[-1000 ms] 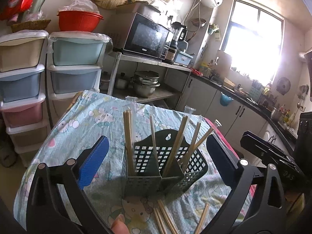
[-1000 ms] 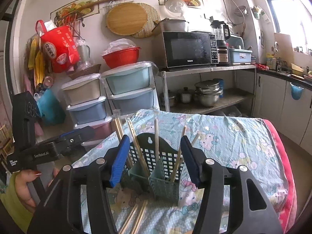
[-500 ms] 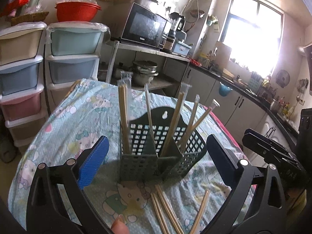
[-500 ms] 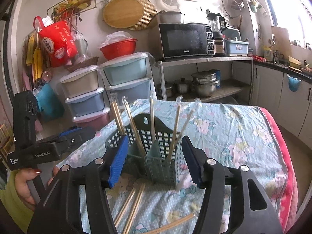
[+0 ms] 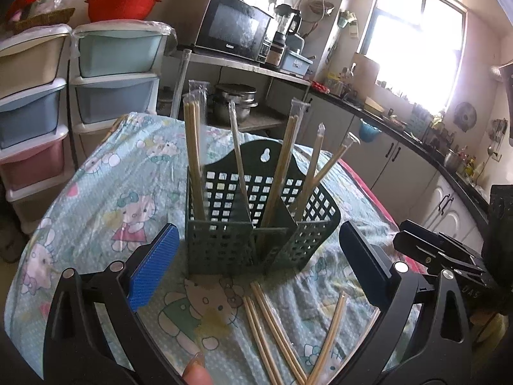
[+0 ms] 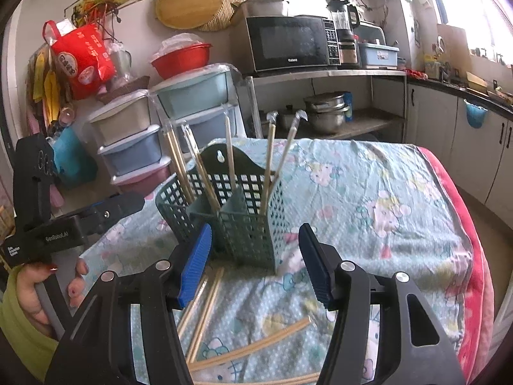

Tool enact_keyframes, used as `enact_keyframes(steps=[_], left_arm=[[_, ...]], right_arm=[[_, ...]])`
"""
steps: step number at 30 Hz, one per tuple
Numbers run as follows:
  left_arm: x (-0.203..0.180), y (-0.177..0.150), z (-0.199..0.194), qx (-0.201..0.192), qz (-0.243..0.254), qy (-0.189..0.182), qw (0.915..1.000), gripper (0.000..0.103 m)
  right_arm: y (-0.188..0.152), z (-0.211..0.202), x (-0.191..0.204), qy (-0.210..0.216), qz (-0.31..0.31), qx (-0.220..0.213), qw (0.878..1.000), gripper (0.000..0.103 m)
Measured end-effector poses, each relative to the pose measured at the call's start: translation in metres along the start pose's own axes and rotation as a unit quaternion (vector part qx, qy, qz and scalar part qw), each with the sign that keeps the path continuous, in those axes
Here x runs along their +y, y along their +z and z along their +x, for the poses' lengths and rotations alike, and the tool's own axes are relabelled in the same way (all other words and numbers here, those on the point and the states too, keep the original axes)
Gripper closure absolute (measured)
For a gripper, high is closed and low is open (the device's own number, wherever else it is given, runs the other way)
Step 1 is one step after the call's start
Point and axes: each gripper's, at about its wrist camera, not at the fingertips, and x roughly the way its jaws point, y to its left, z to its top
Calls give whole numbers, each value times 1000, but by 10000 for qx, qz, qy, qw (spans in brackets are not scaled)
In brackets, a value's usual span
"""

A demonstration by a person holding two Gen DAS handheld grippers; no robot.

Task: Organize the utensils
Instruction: 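Move both tools back down toward the chopsticks lying beside the caddy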

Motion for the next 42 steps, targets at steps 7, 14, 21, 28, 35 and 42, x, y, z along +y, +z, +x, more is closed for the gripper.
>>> enact_keyframes(steps=[7, 14, 21, 28, 35, 42], left_arm=[[-3, -8, 5, 127, 7, -31, 9999, 11], [-4, -18, 12, 290, 29, -41, 9996, 11], [-4, -28, 18, 414, 24, -41, 9991, 11], [-2, -39, 25, 610, 1, -48, 9981, 11], [5, -52, 37, 894, -128, -111, 9959, 24], [8, -70, 49, 1282, -197, -215, 9913, 51]], right_arm=[[-14, 2, -9, -66, 75, 143, 9998, 48], [-22, 3, -15, -112, 149, 238, 9995, 48], [-32, 3, -19, -128, 215, 344, 9991, 48], [-45, 6, -20, -127, 265, 509, 9983, 49], [-56, 11, -22, -147, 295, 693, 9970, 48], [-64, 15, -24, -117, 335, 802, 9961, 48]])
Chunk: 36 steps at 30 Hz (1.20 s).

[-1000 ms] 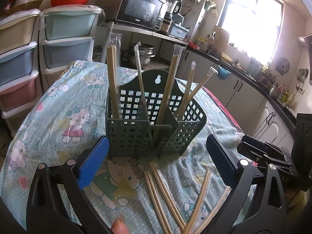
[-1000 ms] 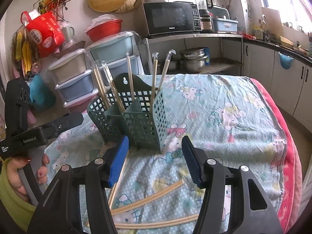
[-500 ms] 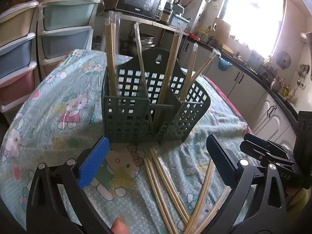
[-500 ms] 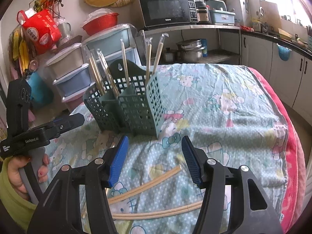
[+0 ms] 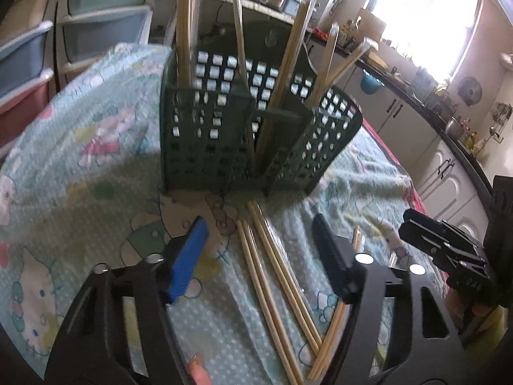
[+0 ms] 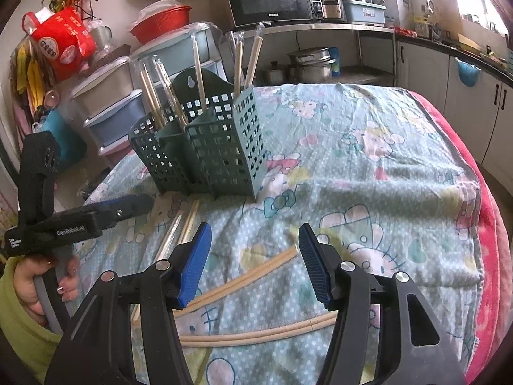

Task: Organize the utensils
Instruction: 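Move both tools back down toward the chopsticks lying beside the caddy, then close the left tool on a chopstick pair while the right tool grasps another pair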

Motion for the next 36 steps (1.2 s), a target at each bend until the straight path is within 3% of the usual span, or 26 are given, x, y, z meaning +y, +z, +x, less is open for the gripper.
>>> enact_keyframes(steps=[2, 6, 21, 24, 36], left_arm=[[1, -4, 6, 155, -63, -73, 9998, 65], [1, -9, 16, 347, -98, -103, 9993, 75], [7, -10, 44, 657, -39, 262, 9975, 77], [8, -8, 48, 673, -12, 388, 9970, 81], [10, 1, 57, 643, -45, 431, 9970, 81]], right_arm=[[-1, 1, -1, 7, 14, 28, 10000, 48], [-2, 3, -2, 26, 43, 58, 10000, 48], [-8, 26, -4, 60, 22, 484, 9988, 48], [-10, 32, -6, 54, 53, 579, 9983, 49], [-13, 58, -19, -96, 226, 861, 9960, 48]])
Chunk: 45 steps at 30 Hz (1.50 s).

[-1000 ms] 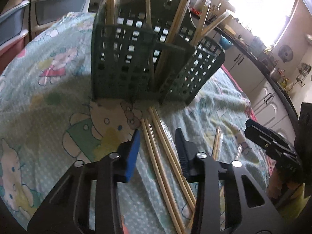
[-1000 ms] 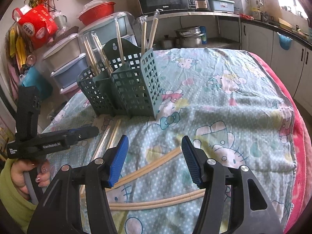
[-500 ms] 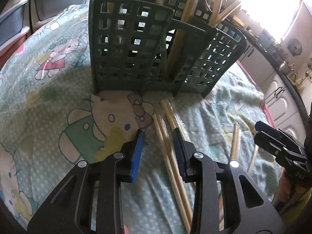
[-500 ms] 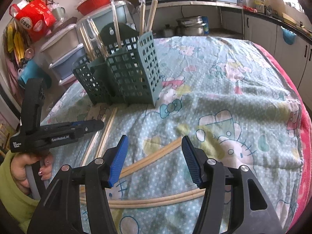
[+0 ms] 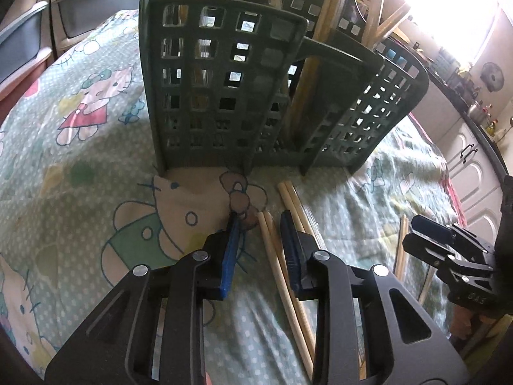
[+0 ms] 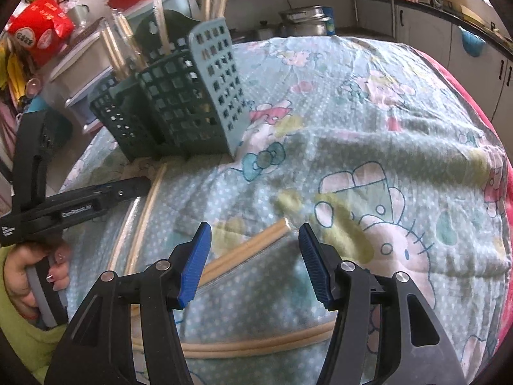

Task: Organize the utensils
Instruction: 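Close the left tool on a chopstick pair while the right tool grasps another pair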

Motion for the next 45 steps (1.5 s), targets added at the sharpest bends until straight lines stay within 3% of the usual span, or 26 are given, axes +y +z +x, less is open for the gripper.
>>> enact_keyframes(steps=[15, 20, 29, 34, 45], left_arm=[[12, 5, -1, -51, -59, -9, 10000, 81], [8, 10, 3, -67, -36, 33, 10000, 81], [3, 14, 7, -85, -28, 62, 9999, 83], [6, 16, 7, -93, -50, 114, 9999, 93], [16, 12, -17, -336, -157, -203, 9991, 98]], right_arm=[[7, 14, -5, 26, 144, -1, 9999, 49], [6, 16, -1, -182, 21, -4, 9998, 74], [5, 11, -1, -48, 79, -133, 9999, 99], [6, 6, 0, 57, 130, -200, 9997, 101], [13, -14, -6, 137, 333, -488, 9982, 102]])
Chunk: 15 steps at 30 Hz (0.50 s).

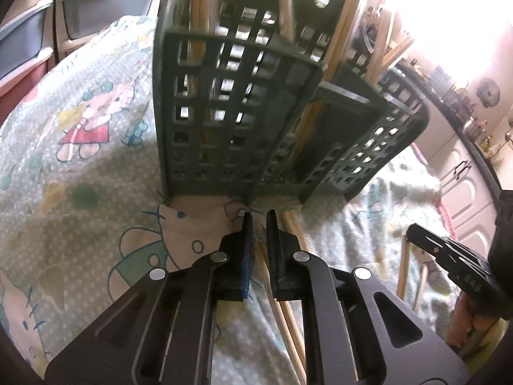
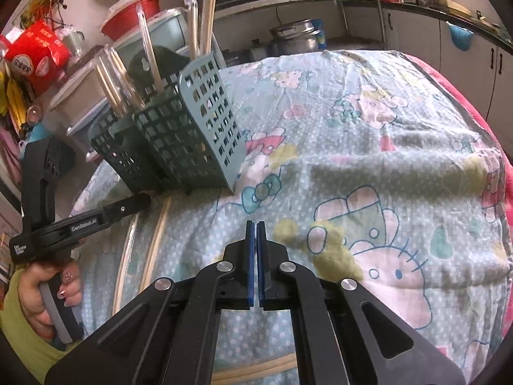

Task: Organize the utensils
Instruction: 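Close the left tool on a chopstick pair while the right tool grasps another pair, then lift the chopsticks with both tools and carry them above the green caddy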

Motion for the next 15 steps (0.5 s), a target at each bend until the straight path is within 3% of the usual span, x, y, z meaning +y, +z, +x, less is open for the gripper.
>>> enact_keyframes(steps=[15], left_arm=[[-15, 24, -86, -904, 164, -474, 9946, 98]], right_arm=[[36, -63, 47, 454, -648, -1082, 9910, 103]])
